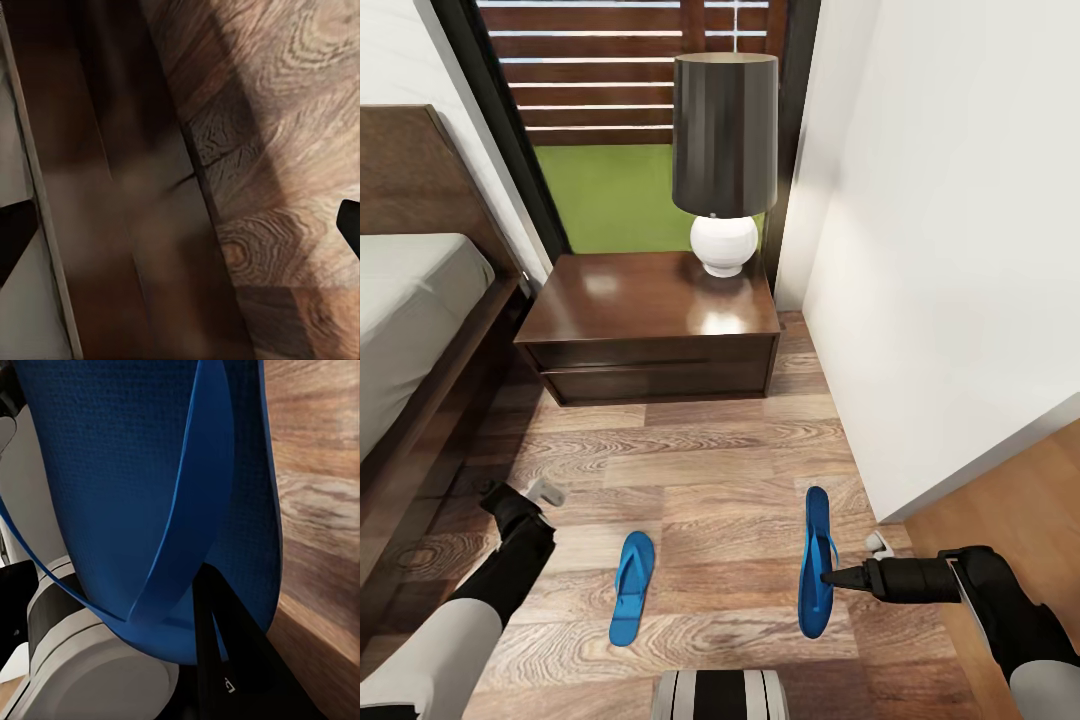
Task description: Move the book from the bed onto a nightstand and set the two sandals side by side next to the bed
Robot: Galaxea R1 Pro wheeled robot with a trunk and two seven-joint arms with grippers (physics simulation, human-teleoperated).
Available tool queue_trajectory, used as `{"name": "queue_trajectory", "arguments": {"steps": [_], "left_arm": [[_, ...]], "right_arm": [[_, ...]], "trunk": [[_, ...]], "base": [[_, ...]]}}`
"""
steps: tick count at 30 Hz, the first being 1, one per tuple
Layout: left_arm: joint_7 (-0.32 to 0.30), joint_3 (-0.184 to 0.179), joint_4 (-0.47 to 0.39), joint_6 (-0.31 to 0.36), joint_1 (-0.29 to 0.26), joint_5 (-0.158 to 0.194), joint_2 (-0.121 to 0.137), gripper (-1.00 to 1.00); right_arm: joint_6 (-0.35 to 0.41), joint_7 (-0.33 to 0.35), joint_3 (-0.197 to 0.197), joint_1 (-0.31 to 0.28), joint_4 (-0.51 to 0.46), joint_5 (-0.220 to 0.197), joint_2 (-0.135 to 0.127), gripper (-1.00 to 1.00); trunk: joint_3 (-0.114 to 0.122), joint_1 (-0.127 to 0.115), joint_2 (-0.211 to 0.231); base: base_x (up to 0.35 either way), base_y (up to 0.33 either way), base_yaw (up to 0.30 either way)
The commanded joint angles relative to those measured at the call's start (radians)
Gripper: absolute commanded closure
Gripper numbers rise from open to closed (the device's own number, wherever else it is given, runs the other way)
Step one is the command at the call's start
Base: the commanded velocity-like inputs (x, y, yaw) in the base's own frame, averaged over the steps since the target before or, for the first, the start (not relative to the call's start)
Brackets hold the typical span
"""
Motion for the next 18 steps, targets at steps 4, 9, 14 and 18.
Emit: {"name": "queue_trajectory", "arguments": {"steps": [4, 9, 14, 18], "left_arm": [[0.002, 0.003, 0.000, 0.004, 0.000, -0.005, 0.007, -1.00], [0.003, 0.000, 0.003, -0.062, 0.001, -0.005, 0.068, -1.00], [0.006, -0.002, 0.006, -0.096, 0.003, -0.006, 0.071, -1.00], [0.005, -0.008, 0.057, -0.094, 0.035, -0.014, 0.025, -1.00]], "right_arm": [[0.015, 0.013, -0.003, -0.001, -0.001, 0.010, 0.001, 1.00], [0.014, 0.013, -0.002, -0.001, -0.001, 0.010, 0.001, 1.00], [0.014, 0.013, -0.002, -0.001, -0.001, 0.010, 0.001, 1.00], [0.014, 0.013, -0.003, -0.001, -0.001, 0.010, 0.001, 1.00]], "trunk": [[-0.001, 0.000, 0.000], [-0.001, 0.000, 0.000], [-0.001, 0.000, 0.000], [-0.001, 0.000, 0.000]], "base": [[0.000, 0.000, 0.000], [0.000, 0.000, 0.000], [0.000, 0.000, 0.000], [0.000, 0.000, 0.000]]}}
